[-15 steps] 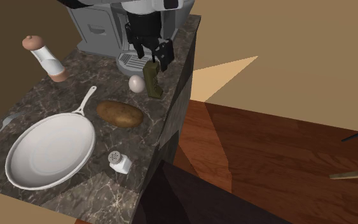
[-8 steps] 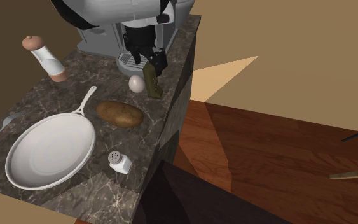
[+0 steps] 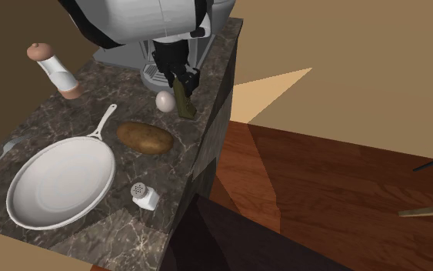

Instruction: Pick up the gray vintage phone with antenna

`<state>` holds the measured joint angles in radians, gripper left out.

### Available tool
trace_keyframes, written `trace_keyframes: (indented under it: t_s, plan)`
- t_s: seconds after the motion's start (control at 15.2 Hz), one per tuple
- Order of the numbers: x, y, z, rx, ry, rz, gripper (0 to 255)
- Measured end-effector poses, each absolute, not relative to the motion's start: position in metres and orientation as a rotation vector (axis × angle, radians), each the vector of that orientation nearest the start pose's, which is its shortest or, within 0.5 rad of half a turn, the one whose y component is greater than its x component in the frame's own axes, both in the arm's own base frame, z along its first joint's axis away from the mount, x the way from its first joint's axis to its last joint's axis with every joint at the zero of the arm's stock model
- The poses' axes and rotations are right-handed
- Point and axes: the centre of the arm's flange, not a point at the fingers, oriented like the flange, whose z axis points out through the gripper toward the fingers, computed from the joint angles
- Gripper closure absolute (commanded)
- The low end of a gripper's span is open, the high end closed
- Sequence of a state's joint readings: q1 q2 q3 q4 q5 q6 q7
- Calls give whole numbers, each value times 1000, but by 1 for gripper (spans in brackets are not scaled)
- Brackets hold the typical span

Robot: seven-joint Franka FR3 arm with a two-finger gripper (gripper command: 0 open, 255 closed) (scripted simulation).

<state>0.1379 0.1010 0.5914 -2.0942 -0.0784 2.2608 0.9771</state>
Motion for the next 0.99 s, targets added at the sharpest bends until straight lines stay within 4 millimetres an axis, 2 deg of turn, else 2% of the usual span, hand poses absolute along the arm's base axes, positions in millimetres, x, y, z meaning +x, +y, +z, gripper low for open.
trace_keyframes:
  t_s: [0.46,0.99]
  plan:
    - [427,373,392,-3066,316,-91,255]
    - [427,373,431,-3066,316,-90,255]
